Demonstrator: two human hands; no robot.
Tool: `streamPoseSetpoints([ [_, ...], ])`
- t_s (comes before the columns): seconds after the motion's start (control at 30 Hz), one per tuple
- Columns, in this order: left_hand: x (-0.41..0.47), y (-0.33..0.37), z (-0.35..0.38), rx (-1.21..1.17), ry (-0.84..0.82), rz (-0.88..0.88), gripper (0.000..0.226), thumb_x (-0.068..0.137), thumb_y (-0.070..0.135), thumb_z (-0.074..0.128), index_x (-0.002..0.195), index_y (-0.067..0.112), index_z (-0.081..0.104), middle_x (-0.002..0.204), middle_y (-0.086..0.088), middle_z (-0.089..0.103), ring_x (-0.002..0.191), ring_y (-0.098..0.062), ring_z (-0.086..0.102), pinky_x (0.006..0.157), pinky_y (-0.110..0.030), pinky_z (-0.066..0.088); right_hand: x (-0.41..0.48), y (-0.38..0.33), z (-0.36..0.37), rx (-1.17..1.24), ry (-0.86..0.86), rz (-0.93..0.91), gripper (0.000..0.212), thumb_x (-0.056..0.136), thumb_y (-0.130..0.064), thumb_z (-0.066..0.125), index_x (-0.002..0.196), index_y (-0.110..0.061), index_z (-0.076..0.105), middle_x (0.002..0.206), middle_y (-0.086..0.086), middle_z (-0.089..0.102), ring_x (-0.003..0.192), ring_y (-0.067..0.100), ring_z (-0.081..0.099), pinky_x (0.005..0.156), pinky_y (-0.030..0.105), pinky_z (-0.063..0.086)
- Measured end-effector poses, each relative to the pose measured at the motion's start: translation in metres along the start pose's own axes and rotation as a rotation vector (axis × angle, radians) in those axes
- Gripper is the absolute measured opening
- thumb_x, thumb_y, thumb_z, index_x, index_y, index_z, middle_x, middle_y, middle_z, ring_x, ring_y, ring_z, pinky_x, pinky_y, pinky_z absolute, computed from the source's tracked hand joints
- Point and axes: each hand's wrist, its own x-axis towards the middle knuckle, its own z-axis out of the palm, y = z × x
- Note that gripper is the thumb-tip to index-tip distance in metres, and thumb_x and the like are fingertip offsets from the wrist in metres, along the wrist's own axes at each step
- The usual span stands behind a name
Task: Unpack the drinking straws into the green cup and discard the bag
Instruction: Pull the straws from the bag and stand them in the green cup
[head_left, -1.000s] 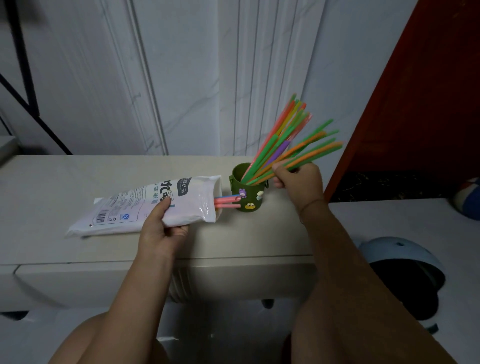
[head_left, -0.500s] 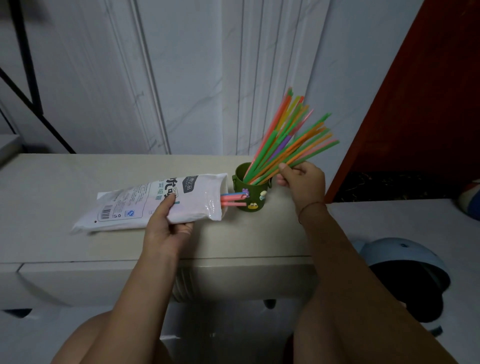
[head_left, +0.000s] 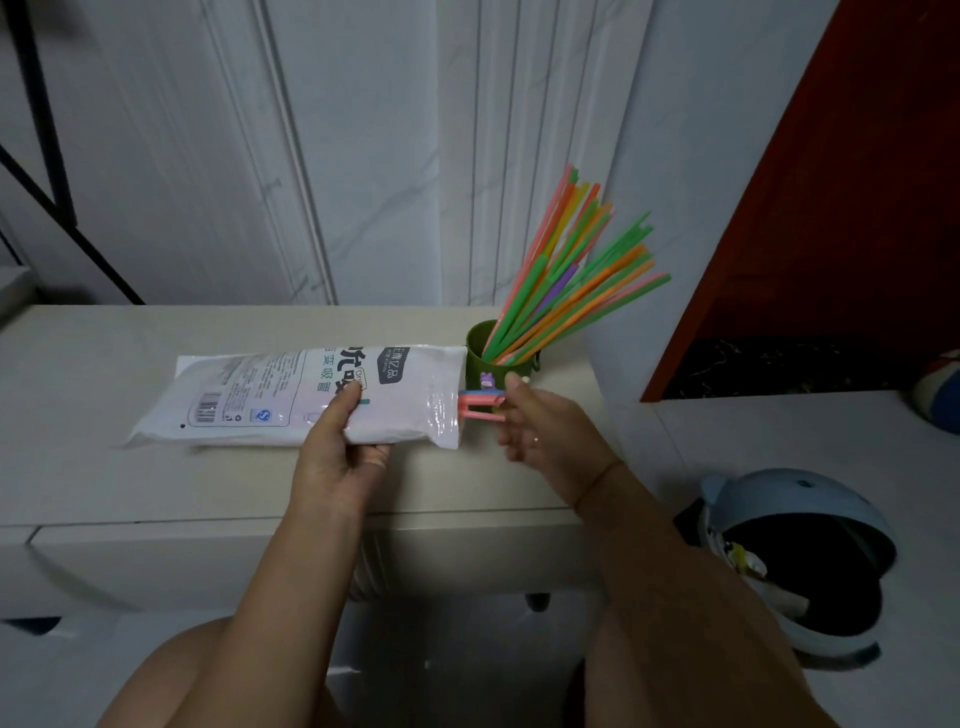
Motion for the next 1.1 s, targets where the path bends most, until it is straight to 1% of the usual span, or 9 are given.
streamPoseSetpoints([
  [0.07,-0.001,-0.003,0.002,0.023,-0.012,-0.009,0.021,0.086,-0.001,0.061,0.101,0.014,0.064,0.088,-0.005,0.076,0.097,-0.018,0.070,0.087,-0.043,0.054,-0.004,0.003,0.012,0.056,-0.056,-0.060,0.014,0.093,-0.019,0.054,0.094,-0.007,0.060,0.073,0.008,0.058,0.049,0.010,0.051,0.044,0.019,0.043],
  [0.13,-0.001,-0.004,0.002,0.040,-0.013,-0.017,0.020,0.086,0.000,0.060,0.099,0.014,0.065,0.089,-0.005,0.076,0.102,-0.019,0.067,0.093,-0.042,0.051,-0.003,0.002,0.019,0.063,-0.017,-0.117,0.007,0.090,-0.007,0.056,0.085,-0.007,0.060,0.070,0.010,0.056,0.047,0.008,0.050,0.045,0.018,0.045],
  [0.3,0.001,0.006,-0.005,0.002,0.020,0.011,0.024,0.084,-0.001,0.062,0.103,0.015,0.064,0.093,-0.005,0.076,0.099,-0.019,0.070,0.088,-0.045,0.053,0.000,-0.006,0.005,0.034,0.075,-0.165,0.013,0.087,0.004,0.055,0.079,-0.003,0.062,0.064,0.013,0.054,0.042,0.004,0.051,0.044,0.014,0.045],
  [0.43,0.003,0.012,-0.010,-0.001,0.059,0.023,0.017,0.086,-0.001,0.061,0.094,0.014,0.064,0.080,-0.004,0.076,0.081,-0.017,0.073,0.084,-0.043,0.055,0.000,-0.017,-0.015,0.143,0.124,-0.162,0.010,0.089,0.001,0.054,0.081,0.000,0.059,0.056,0.008,0.051,0.042,0.004,0.049,0.043,0.014,0.043],
  [0.53,0.002,0.004,-0.008,0.007,0.078,-0.003,0.016,0.086,-0.001,0.061,0.092,0.013,0.063,0.075,-0.004,0.076,0.071,-0.017,0.074,0.081,-0.043,0.055,0.000,-0.014,-0.011,0.301,0.075,-0.132,0.012,0.091,-0.004,0.052,0.082,-0.004,0.060,0.050,-0.002,0.055,0.045,0.003,0.050,0.046,0.014,0.044],
  [0.7,-0.001,-0.009,-0.003,-0.001,0.073,-0.024,0.021,0.085,-0.004,0.061,0.097,0.014,0.062,0.080,-0.005,0.076,0.086,-0.018,0.072,0.083,-0.045,0.055,-0.002,0.000,0.012,0.409,-0.041,-0.094,0.007,0.090,-0.004,0.055,0.090,-0.004,0.062,0.074,0.003,0.060,0.056,0.004,0.057,0.055,0.014,0.049],
  [0.8,-0.003,-0.012,-0.002,0.015,0.078,-0.032,0.021,0.084,-0.004,0.061,0.095,0.014,0.063,0.078,-0.005,0.076,0.082,-0.018,0.072,0.080,-0.045,0.056,-0.003,0.004,0.019,0.394,-0.029,-0.144,0.010,0.090,0.001,0.053,0.088,-0.005,0.062,0.078,0.004,0.062,0.059,0.005,0.058,0.057,0.015,0.050],
  [0.97,0.000,-0.002,-0.008,-0.012,0.097,-0.040,0.019,0.085,-0.003,0.061,0.095,0.013,0.063,0.078,-0.006,0.076,0.088,-0.019,0.071,0.072,-0.041,0.058,-0.003,-0.006,0.008,0.263,0.103,-0.209,0.006,0.088,-0.002,0.058,0.085,-0.001,0.063,0.064,0.006,0.056,0.049,0.005,0.055,0.052,0.016,0.050],
  [1.1,0.007,0.011,-0.013,-0.013,0.095,-0.019,0.014,0.087,0.001,0.061,0.093,0.013,0.065,0.076,-0.004,0.076,0.087,-0.016,0.071,0.083,-0.040,0.055,-0.005,-0.023,-0.010,0.247,0.175,-0.259,0.012,0.089,-0.003,0.056,0.078,-0.001,0.061,0.053,0.003,0.057,0.047,0.006,0.055,0.051,0.016,0.051],
])
